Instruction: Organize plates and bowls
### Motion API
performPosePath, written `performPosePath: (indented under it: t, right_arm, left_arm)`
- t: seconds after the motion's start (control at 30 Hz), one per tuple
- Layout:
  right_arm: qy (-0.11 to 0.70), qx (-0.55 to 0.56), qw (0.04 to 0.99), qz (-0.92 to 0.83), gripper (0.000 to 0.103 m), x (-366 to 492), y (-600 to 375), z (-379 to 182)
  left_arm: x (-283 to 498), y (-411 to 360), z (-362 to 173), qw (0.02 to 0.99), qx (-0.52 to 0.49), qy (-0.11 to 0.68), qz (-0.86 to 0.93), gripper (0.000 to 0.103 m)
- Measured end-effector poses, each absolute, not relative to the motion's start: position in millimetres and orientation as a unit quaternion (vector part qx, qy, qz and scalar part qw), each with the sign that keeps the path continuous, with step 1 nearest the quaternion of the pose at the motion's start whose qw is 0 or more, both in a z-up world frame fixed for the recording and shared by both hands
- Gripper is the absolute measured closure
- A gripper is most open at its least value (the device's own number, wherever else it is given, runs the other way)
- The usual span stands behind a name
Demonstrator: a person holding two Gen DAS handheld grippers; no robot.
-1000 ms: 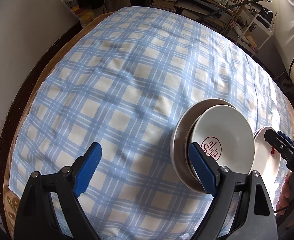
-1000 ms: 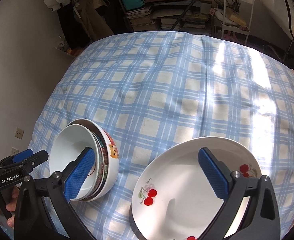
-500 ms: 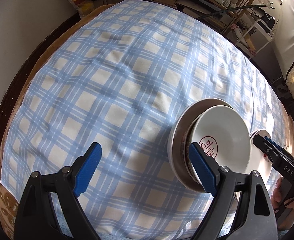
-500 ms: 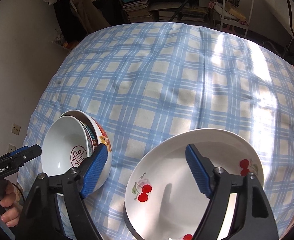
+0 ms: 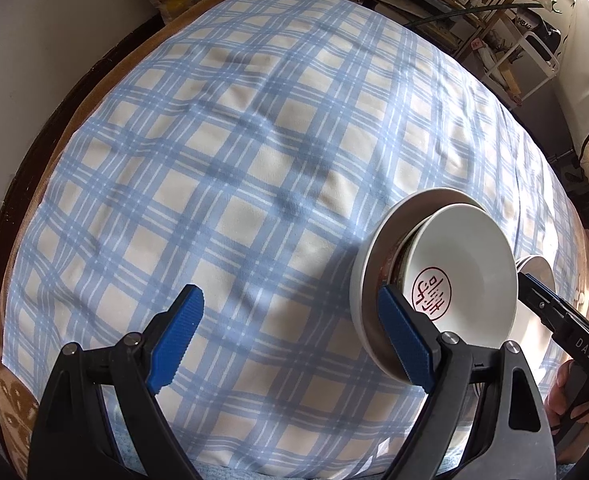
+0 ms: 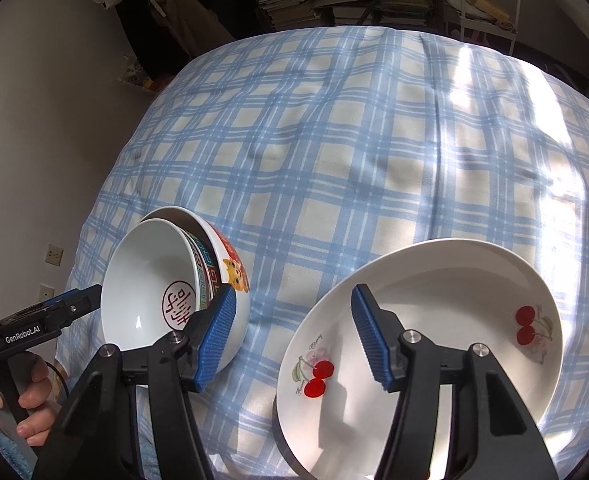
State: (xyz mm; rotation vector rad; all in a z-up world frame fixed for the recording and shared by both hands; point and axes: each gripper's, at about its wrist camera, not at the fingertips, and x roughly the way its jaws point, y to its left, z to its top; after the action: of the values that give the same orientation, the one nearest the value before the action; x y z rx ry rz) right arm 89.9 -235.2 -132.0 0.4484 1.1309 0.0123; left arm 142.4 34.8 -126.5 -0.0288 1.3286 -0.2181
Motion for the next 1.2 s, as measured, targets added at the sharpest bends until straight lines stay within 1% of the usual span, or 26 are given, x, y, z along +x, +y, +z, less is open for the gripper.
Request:
performPosePath:
  t: [0.2, 0.3, 0.73, 1.2]
  right_arm:
    - [0.526, 0.212, 0.823, 0.022, 0.041, 90, -230, -129]
    - [0.529, 0.209, 0.822, 0.024, 0.049, 91, -227, -131]
    - [0.529, 0.209, 0.822, 0.024, 0.049, 91, -227, -134]
    - [0.529, 0.211, 0.821, 0.024, 0.049, 91, -228, -133]
  left_arm:
    - [146, 38, -133, 0.776, -0.021, 0.624, -0.094, 0.015]
    - [146, 37, -136, 0.773, -0.022, 0.627, -0.094, 0.015]
    - [148, 38, -137, 0.767, -0.037, 0.632, -0.106, 0.015]
    - [148, 33, -142, 0.767, -0.016, 0.634, -0.098, 0.015]
